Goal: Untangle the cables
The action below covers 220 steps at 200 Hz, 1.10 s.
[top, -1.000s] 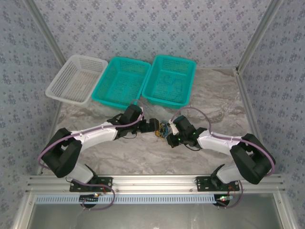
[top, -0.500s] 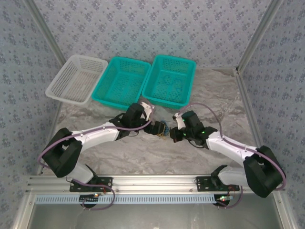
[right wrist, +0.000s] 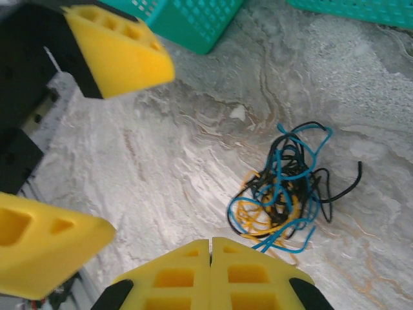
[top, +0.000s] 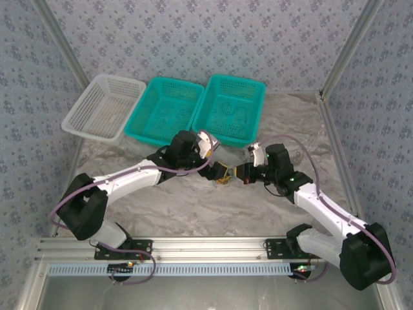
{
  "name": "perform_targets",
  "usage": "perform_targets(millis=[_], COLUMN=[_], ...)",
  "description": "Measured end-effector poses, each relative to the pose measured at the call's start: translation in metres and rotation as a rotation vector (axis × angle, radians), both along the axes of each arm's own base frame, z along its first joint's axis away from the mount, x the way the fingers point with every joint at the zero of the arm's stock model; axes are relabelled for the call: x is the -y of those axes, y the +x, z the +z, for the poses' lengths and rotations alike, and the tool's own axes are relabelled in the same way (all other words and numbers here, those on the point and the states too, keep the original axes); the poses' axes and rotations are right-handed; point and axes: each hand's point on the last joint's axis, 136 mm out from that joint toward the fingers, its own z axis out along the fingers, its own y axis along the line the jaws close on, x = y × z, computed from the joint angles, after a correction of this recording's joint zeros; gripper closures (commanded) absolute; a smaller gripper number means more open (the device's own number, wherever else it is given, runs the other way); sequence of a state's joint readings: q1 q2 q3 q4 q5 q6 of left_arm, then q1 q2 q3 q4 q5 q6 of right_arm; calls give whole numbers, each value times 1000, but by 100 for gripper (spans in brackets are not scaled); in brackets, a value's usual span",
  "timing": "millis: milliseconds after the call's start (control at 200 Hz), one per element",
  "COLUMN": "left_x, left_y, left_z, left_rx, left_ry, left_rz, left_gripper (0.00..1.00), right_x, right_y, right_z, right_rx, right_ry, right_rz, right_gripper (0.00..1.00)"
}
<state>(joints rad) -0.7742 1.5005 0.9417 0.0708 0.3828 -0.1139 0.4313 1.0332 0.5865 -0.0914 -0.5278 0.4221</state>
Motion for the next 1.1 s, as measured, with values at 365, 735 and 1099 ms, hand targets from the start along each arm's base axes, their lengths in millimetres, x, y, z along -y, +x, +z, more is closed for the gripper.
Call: perform_targets(millis=[365,735,1099], left_x=[12,29,56], left_y=[-6,-24,-20], left_z=[21,37,25], left_rx=[27,65,101], left_ry=[-62,-100,-100], left_rz=[-80,-180,-191], left_gripper=[9,8,68], right_x=[-12,-16,-14], right_y=[1,5,13], right_z=[56,78,93], right_rx=[37,24,0], right_ry=[152,235,313], right_rz=[68,56,6], right_gripper=[100,100,100])
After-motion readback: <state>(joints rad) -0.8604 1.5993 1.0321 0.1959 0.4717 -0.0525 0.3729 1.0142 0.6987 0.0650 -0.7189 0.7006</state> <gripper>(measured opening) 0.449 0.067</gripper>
